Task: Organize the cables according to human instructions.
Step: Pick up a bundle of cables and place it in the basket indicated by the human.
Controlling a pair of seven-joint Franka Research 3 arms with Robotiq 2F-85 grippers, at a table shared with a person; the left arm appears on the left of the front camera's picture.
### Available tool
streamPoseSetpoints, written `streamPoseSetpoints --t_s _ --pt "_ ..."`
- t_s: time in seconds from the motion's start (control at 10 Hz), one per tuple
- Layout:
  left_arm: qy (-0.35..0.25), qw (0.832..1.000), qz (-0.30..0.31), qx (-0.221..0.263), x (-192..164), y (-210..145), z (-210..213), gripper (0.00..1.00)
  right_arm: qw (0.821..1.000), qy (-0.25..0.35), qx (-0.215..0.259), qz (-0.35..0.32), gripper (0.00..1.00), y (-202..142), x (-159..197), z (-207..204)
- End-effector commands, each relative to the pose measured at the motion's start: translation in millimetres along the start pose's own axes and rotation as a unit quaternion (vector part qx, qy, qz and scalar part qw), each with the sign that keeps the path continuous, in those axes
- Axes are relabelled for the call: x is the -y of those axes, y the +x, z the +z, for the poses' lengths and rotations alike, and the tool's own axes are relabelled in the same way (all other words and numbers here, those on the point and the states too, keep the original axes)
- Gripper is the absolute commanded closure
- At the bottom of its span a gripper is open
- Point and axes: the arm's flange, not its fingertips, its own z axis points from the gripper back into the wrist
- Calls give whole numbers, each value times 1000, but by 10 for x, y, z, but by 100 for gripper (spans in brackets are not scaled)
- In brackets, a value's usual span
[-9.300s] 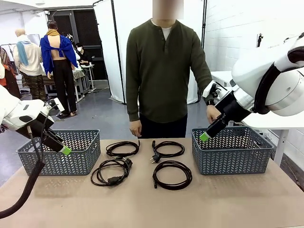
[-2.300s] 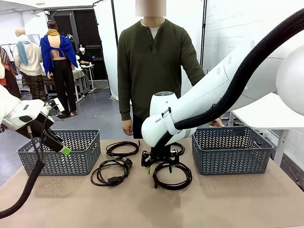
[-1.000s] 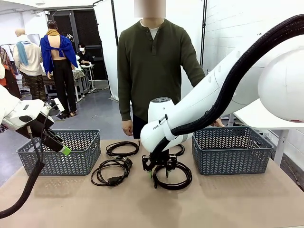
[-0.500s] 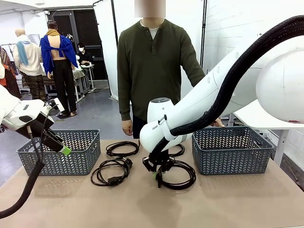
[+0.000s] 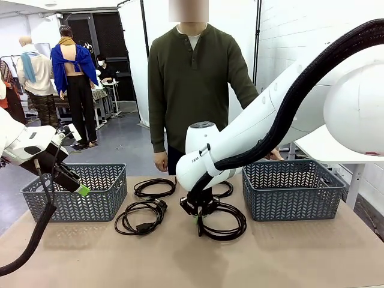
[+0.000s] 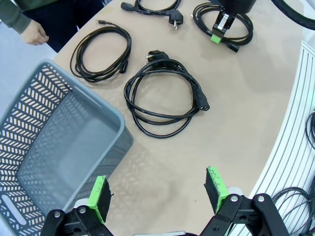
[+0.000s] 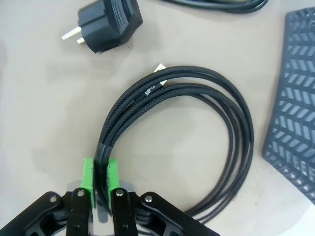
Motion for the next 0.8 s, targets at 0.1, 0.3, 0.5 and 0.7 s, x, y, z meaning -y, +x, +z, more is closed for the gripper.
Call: streamPoseSetpoints --t_s 0.1,0.3,0.5,0.7 --pt "-7 1000 3 8 -17 -9 4 0 1000 -14 20 9 100 -33 -140 220" --pt "-7 1000 3 8 -17 -9 4 0 998 -13 21 58 100 -101 -238 479" --pt "-7 1000 3 8 -17 -9 4 0 987 -22 22 156 100 -188 -281 787" --pt "-7 1000 3 8 -17 -9 4 0 956 -20 11 293 100 -261 -257 1125"
